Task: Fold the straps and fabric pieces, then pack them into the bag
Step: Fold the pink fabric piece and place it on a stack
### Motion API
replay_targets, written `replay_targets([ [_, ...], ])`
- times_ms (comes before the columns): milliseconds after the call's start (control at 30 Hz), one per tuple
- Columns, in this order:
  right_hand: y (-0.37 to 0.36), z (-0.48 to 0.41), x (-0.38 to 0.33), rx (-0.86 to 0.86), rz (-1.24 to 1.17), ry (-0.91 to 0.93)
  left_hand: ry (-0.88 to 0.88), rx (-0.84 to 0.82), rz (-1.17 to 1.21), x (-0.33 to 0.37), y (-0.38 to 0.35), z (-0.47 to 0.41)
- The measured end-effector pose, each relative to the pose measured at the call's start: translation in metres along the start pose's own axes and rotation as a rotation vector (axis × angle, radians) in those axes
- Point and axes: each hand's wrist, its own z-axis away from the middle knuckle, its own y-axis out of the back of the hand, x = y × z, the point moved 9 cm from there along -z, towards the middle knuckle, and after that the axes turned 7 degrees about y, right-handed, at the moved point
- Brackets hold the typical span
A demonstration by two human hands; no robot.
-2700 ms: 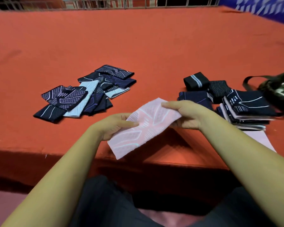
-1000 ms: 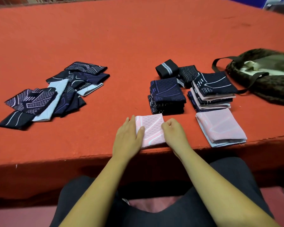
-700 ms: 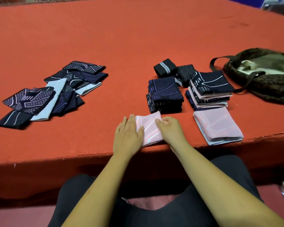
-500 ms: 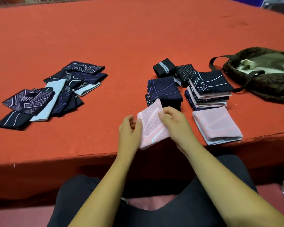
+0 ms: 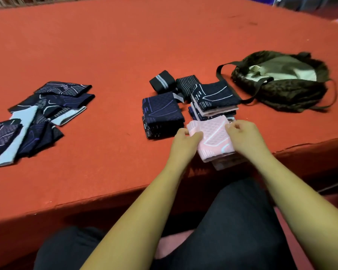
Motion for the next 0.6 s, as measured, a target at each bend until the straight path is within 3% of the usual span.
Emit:
replay_targets([
  [100, 0.014, -0.005, 0.024, 0.020, 0.084, -0.019, -0.012, -0.072, -0.086, 0.001, -0.025, -0.003],
  [200, 0.011, -0.002, 0.040, -0.014, 0.182, -0.040, -0.132, -0.117, -0.297, 0.003, -0.039, 0.000],
  [400, 0.012, 0.006, 0.051, 0.074, 0.205, -0.064, -0.341, -0.044, -0.464, 0.012, -0.043, 0.009],
  [600, 0.018, -0.001, 0.035, 0.077, 0.221, 0.028, -0.353, -0.026, -0.522, 0.023, -0.036, 0.010],
])
